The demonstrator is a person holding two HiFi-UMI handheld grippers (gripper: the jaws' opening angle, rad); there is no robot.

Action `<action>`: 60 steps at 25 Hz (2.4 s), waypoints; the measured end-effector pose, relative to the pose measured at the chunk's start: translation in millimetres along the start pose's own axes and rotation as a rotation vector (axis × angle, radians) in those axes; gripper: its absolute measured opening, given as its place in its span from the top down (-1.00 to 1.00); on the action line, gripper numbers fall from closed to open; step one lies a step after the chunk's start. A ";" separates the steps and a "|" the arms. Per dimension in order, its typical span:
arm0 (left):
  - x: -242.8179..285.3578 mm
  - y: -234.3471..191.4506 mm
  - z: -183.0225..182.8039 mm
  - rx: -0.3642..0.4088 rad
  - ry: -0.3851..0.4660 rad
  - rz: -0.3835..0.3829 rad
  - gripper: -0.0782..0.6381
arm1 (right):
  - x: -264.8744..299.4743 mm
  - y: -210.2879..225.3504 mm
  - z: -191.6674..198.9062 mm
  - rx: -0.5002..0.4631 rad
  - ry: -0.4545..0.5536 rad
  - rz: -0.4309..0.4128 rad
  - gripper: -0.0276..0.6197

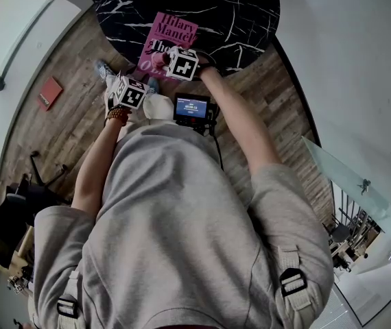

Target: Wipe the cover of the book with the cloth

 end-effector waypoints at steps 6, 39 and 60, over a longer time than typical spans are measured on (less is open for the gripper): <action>-1.2 0.3 0.4 -0.007 0.002 0.001 0.20 | 2.8 -17.8 0.0 -0.037 -0.025 -0.057 0.62; -7.3 3.1 -1.3 0.156 0.028 0.016 0.10 | -42.4 157.3 -67.6 0.165 0.125 0.295 0.59; -0.7 3.4 -9.2 0.213 0.020 0.002 0.10 | -21.3 151.3 -66.2 0.182 0.025 0.315 0.64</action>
Point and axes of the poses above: the fingertips, and each gripper's own axes: x forward along the fingers, y to its right, z out of its underside, the point moved 3 cm from there along -x, backward along the fingers, and after that the axes turned 12 degrees about x, right-handed, at the moved point
